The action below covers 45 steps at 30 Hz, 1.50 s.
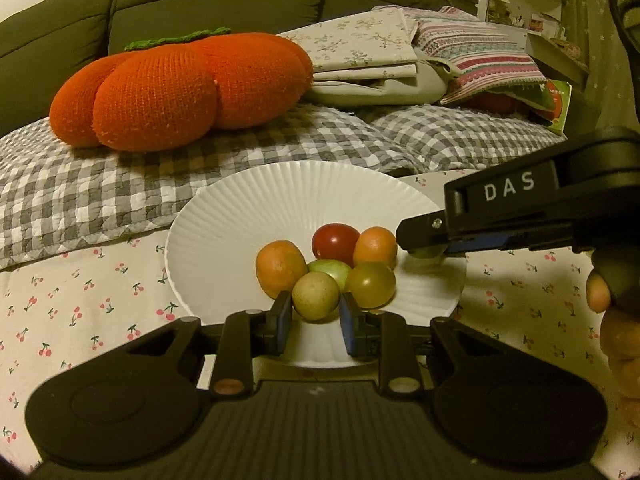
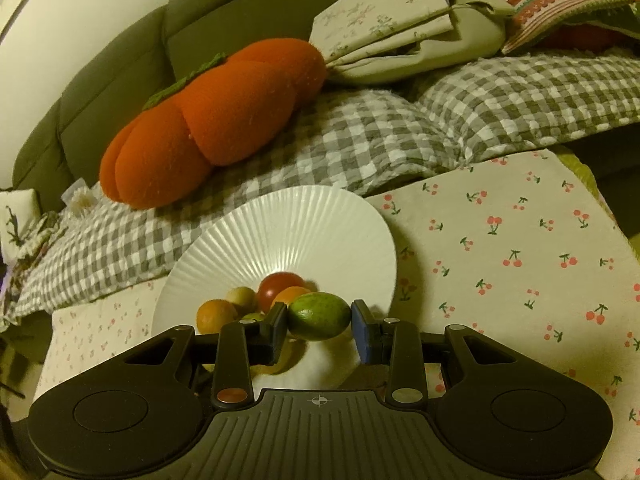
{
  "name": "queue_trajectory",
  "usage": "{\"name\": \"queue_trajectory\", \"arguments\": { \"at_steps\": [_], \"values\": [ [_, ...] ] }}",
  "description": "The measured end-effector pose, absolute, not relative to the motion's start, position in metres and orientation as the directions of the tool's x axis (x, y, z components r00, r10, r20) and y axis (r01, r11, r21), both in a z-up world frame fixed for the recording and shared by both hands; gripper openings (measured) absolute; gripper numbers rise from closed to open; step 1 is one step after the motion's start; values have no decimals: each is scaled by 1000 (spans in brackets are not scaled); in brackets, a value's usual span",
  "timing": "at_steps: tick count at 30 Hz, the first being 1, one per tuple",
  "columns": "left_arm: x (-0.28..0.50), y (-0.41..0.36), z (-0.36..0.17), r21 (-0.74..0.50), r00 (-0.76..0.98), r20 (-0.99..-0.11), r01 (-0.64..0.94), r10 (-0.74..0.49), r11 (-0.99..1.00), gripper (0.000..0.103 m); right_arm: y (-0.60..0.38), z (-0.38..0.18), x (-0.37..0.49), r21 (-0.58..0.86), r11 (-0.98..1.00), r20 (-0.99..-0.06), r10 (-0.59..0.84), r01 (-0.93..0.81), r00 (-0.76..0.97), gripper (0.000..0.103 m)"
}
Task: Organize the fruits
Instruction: 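Open both tools to release the fruits onto the plate, then move both tools back to the last two fruits on the cloth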
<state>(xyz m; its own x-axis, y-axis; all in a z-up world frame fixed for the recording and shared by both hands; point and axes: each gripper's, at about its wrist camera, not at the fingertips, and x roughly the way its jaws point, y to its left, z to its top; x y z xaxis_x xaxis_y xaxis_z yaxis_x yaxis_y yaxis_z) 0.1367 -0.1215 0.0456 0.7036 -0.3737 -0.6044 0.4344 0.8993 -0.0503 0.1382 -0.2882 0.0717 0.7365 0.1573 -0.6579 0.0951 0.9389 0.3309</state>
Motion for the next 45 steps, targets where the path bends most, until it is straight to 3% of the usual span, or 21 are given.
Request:
{"name": "queue_trajectory", "arguments": {
  "at_steps": [4, 6, 8, 14, 17, 29, 39, 45],
  "values": [
    [135, -119, 49, -58, 702, -610, 423, -368, 904, 29, -289, 72, 139, 340, 935, -658, 157, 105, 736, 36],
    [133, -118, 50, -57, 703, -611, 419, -364, 906, 33, -289, 75, 137, 345, 933, -649, 162, 99, 743, 55],
    [132, -118, 52, -55, 706, -612, 412, -356, 910, 36, -289, 79, 135, 341, 934, -641, 149, 106, 753, 66],
    [125, -117, 57, -45, 708, -616, 406, -346, 913, 37, -293, 81, 133, 349, 926, -657, 133, 142, 742, 66],
    [121, -114, 62, -43, 714, -615, 393, -334, 919, 47, -291, 85, 130, 346, 928, -652, 134, 135, 746, 66],
    [101, -93, 80, 3, 736, -621, 348, -271, 938, 53, -278, 101, 112, 354, 931, -633, 166, 91, 756, 66],
    [89, -49, 92, -40, 723, -654, 262, -224, 964, 57, -265, 117, 84, 340, 940, -602, 195, 28, 774, 76],
    [74, -27, 89, -29, 711, -677, 234, -191, 972, 59, -258, 122, 71, 355, 935, -596, 239, -15, 767, 76]
  ]
}}
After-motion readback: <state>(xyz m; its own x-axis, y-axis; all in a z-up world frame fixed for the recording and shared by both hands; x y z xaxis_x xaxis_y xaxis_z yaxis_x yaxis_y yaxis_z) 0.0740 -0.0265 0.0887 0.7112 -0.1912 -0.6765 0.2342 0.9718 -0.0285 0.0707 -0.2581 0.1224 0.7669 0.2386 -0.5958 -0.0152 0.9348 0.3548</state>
